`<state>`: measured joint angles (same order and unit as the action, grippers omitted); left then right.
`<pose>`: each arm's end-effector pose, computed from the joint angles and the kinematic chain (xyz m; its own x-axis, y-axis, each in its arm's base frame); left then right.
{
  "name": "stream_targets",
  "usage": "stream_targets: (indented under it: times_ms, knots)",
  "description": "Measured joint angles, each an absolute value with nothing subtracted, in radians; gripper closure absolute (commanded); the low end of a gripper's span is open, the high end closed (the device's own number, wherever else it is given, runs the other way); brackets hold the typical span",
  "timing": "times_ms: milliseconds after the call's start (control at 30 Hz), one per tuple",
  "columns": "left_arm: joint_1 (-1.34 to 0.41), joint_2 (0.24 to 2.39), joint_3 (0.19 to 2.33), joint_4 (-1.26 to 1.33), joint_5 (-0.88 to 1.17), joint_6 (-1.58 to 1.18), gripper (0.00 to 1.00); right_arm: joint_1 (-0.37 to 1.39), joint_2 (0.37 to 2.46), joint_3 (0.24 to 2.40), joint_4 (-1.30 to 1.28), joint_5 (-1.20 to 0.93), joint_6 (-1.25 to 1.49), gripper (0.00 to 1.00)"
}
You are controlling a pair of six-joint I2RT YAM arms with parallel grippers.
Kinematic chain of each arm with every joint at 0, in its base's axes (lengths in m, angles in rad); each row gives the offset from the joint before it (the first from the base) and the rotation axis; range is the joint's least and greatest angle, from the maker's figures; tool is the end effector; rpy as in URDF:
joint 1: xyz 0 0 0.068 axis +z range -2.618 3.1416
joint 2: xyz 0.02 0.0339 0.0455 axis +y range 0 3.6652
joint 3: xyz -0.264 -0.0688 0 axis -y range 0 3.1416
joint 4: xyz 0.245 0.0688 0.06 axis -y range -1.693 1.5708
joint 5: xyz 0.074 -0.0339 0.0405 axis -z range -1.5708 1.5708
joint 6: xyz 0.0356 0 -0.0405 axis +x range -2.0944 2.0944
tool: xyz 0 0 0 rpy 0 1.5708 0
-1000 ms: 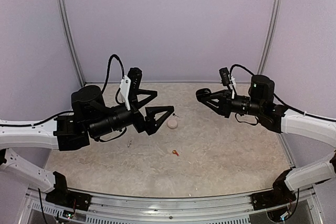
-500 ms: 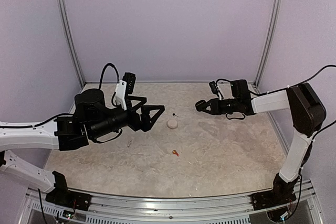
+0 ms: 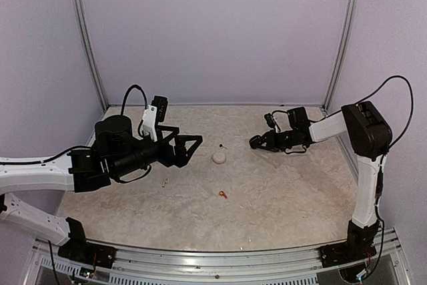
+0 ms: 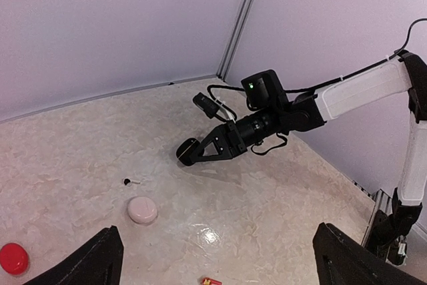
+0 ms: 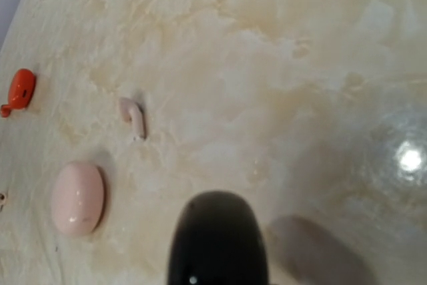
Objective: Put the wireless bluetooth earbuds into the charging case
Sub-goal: Close the charging case with the earbuds, then move the charging case to the center of the board.
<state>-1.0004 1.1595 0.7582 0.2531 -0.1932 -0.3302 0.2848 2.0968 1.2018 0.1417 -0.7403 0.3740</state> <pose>0.1522 -0.2245 0.2989 -0.3100 -0.1061 -0.9448 0.6586 0.6928 -0.2939 0.4019 0.1427 0.1196 -0.8594 0.0294 -0.5104 -0.3928 0.6011 0.6960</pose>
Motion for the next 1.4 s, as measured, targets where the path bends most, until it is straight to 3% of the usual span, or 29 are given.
stream_targets:
  times_ms: [133,500,767,967,1200,1400]
  knots:
    - [-0.976,1.160,0.753,0.249,-0.191,-0.345,0.01,0.285,2.097,1.207,0.126,-0.721,0.375,0.64]
    - [-0.899,1.188,0.753,0.229,-0.159,-0.390,0.01,0.274,2.092,1.204,0.086,-0.659,0.352,0.47]
    - [-0.864,1.285,0.787,0.158,-0.133,-0.366,0.01,0.253,1.969,1.166,0.051,-0.599,0.315,0.33]
    - [-0.845,1.442,0.916,0.064,-0.083,-0.264,0.01,0.251,1.785,1.124,0.047,-0.554,0.250,0.22]
    - [-0.785,1.640,1.119,-0.097,0.073,-0.080,0.04,0.247,1.561,1.039,0.051,-0.466,0.160,0.01]
    - [-0.717,1.813,1.333,-0.282,0.284,0.146,0.07,0.195,1.402,0.920,0.117,-0.450,0.147,0.01]
